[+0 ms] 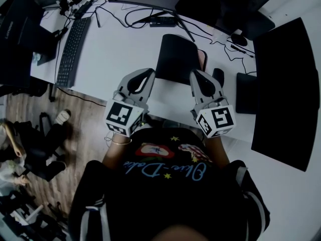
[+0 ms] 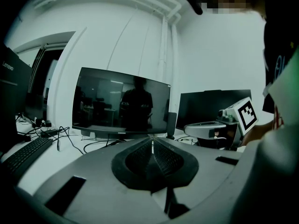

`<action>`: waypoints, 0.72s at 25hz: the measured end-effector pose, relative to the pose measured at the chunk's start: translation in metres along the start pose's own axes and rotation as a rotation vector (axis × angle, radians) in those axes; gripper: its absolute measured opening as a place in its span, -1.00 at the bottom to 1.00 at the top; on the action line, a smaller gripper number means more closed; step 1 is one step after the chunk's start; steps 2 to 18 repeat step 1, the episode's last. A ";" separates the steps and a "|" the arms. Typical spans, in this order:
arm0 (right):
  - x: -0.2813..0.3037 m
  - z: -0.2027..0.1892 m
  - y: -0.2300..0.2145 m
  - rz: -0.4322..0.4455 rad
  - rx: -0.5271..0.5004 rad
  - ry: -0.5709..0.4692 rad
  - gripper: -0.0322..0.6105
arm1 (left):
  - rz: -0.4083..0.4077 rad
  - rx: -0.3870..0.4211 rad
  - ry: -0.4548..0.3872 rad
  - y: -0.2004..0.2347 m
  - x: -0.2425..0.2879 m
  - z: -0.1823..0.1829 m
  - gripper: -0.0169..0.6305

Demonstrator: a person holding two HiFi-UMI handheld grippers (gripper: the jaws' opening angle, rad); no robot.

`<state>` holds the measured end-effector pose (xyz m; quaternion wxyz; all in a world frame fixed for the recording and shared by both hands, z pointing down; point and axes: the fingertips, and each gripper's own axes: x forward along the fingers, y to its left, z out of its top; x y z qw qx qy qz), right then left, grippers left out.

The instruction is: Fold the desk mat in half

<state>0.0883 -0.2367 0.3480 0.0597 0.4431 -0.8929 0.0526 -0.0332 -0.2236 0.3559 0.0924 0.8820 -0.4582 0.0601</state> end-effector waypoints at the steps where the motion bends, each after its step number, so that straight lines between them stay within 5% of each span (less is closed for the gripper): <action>1: 0.001 0.001 -0.002 -0.001 -0.001 -0.002 -0.90 | 0.002 -0.001 0.000 0.001 0.001 0.001 -0.91; 18: 0.001 0.001 -0.002 -0.001 -0.001 -0.002 -0.90 | 0.002 -0.001 0.000 0.001 0.001 0.001 -0.91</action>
